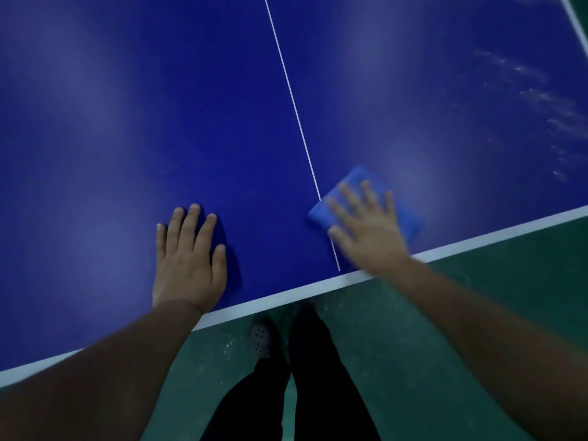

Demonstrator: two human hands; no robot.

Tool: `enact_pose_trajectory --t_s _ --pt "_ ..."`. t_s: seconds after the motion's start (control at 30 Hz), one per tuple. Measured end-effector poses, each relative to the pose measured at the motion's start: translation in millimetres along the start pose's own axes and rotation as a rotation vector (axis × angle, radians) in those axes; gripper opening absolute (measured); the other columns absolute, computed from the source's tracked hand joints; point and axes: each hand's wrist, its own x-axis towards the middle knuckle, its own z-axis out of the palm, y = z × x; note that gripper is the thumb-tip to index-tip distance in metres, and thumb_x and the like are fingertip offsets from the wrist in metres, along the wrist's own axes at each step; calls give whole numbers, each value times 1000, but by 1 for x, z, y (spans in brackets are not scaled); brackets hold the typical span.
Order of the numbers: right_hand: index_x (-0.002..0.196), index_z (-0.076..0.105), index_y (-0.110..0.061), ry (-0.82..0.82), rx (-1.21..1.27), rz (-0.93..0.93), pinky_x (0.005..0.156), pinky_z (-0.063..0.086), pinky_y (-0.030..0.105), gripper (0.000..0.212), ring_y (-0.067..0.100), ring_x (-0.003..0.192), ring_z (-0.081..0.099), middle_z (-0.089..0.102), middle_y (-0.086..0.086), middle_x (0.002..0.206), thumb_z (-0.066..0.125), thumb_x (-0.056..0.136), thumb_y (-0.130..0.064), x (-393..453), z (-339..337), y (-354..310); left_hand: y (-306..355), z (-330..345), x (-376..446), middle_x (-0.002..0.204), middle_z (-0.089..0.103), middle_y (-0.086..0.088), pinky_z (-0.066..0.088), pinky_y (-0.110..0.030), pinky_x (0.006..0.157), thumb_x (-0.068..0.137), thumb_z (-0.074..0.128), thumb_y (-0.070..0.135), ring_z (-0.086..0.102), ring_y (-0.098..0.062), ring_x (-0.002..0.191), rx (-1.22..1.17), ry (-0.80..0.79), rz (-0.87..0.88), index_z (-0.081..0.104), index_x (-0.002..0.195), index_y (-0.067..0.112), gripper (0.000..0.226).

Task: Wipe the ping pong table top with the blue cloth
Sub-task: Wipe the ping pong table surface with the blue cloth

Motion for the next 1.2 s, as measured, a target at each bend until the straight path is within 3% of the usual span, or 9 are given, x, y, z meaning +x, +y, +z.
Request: enact_pose_trajectory --t_s 0.1,0.17,0.33,0.57,0.7,0.8,0.93,1.07,1.2 --pt "158 16 -38 -9 141 637 119 2 65 60 31 154 0 7 -3 168 19 102 -57 24 -11 42 0 -1 0 160 27 -12 3 -51 123 98 25 40 11 -31 151 2 -9 -1 39 149 11 61" --pt "159 16 -37 23 169 806 118 1 67 62 32 154 1 6 -2 168 15 100 -57 25 -11 6 0 -1 -1 161 26 -12 3 -52 123 98 25 40 10 -30 151 1 -17 1 38 150 11 60" --pt "154 28 -37 -91 9 -57 118 10 66 56 32 153 13 23 -2 165 22 103 -57 -30 6 -55 -1 2 0 160 27 -13 4 -54 122 98 24 40 12 -32 151 9 -11 12 38 149 10 61" --pt "159 7 -37 -37 187 928 119 -2 63 60 28 154 -7 -1 -4 168 19 103 -55 -7 -12 61 1 4 0 158 28 -16 4 -54 122 97 25 40 14 -35 150 43 4 26 39 148 7 62" --pt "158 10 -39 -109 109 463 119 -1 57 64 28 154 -3 0 -5 168 12 98 -61 -16 -2 -12 3 2 0 157 31 -18 8 -56 121 97 25 39 17 -37 148 56 24 28 41 147 5 62" --pt "157 17 -41 -181 24 179 118 14 53 65 27 154 6 9 -7 168 11 97 -67 -28 -9 18 4 2 -1 157 31 -19 11 -57 120 98 23 41 20 -38 147 76 21 30 41 147 4 65" --pt "159 7 -37 -178 32 521 122 5 56 62 27 154 -3 0 -5 168 16 102 -59 -16 -21 95 8 0 -2 157 31 -21 13 -57 119 98 22 44 22 -39 147 113 15 12 40 148 2 68" --pt "160 13 -28 -40 100 715 119 3 65 60 35 153 -1 1 3 168 23 104 -48 13 -11 54 33 1 -4 155 34 -22 14 -55 119 97 26 42 26 -40 144 62 86 -49 41 145 0 65" --pt "155 30 -29 -23 59 11 119 5 65 59 36 152 12 20 2 166 21 101 -49 14 2 -5 116 18 0 154 37 -20 16 -54 120 97 28 39 29 -37 144 -77 131 -77 43 144 2 62"
